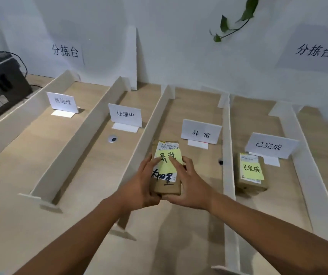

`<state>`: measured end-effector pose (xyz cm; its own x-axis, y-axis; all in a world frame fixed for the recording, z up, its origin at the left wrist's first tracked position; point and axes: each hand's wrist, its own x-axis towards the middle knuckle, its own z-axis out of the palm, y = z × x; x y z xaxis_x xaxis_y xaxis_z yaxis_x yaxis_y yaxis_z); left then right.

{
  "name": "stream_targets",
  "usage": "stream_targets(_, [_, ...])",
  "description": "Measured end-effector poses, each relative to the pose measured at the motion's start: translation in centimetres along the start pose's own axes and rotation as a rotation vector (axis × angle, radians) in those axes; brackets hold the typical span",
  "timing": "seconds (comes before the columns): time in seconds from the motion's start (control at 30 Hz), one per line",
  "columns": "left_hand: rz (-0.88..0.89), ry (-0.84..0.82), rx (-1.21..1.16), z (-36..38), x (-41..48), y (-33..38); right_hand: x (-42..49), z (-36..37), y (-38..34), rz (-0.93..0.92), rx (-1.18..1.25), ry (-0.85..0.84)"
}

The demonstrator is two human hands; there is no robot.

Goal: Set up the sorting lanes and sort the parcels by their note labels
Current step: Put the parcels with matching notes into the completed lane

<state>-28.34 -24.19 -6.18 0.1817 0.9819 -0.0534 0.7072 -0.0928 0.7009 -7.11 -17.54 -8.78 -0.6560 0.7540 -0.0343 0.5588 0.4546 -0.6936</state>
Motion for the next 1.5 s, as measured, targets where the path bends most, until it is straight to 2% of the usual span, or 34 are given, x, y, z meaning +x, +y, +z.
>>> stream_targets(0.13, [0.011, -0.080, 0.009, -1.1, 6.4, -5.2, 5.7, 1.8, 1.9, 0.144, -0.008, 0.050])
stream_targets(0.4, [-0.060, -0.212, 0.050, 0.1, 15.5, -13.3, 14.0, 4.9, 7.9, 0.223, 0.005, 0.043])
stream_targets(0.6, [-0.144, -0.261, 0.106, 2.7, 17.4, -16.3, 16.1, 7.5, 11.5, 0.257, -0.004, -0.054])
stream_targets(0.83, [-0.178, -0.210, 0.136, 3.6, 17.9, -16.6, 16.6, 7.3, 11.7, 0.274, 0.000, -0.058])
stream_targets(0.97, [-0.114, -0.182, 0.254, 2.6, 16.9, -13.4, 12.9, 4.0, 9.3, 0.339, -0.045, 0.007])
stream_targets(1.03, [0.015, -0.126, 0.261, 1.7, 16.7, -10.5, 9.4, 0.9, 8.1, 0.362, -0.122, 0.077])
stream_targets(1.17, [0.227, -0.177, 0.312, 2.1, 17.3, -1.4, -0.8, -7.0, 6.7, 0.442, -0.331, 0.270])
stream_targets(1.3, [0.424, -0.216, 0.256, 5.7, 16.0, 9.8, -13.9, -13.2, 5.0, 0.575, -0.428, 0.483])
stream_targets(1.5, [0.719, -0.306, 0.172, 15.8, 10.2, 26.0, -34.3, -16.2, 1.9, 0.766, -0.515, 0.648])
